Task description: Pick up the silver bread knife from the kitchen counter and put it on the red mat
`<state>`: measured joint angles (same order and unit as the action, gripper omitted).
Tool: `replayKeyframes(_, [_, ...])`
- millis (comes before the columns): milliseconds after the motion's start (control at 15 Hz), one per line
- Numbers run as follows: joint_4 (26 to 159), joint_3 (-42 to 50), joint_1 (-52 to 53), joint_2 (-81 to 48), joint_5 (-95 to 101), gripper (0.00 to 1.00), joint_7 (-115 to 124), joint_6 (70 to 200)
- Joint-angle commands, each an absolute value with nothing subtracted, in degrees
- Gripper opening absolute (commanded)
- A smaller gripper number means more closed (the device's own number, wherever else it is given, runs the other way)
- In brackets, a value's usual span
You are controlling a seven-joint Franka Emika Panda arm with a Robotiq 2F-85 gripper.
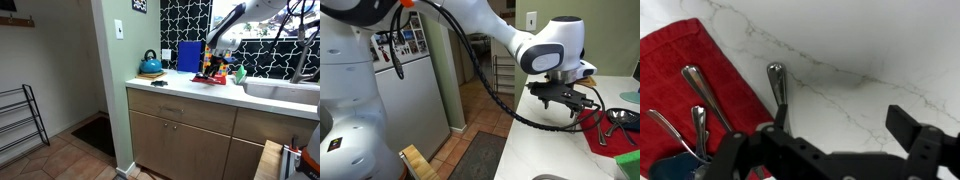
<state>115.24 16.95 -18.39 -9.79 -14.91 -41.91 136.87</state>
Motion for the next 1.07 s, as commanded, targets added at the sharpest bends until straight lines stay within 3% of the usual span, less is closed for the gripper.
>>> replayKeyframes(0, [115.15, 15.53, -19.87, -9.74, -14.77, 1.00, -41.76, 136.77])
replayKeyframes(1000, [110.44, 13.08, -22.07, -17.38, -15.15, 1.00, -41.23, 143.60])
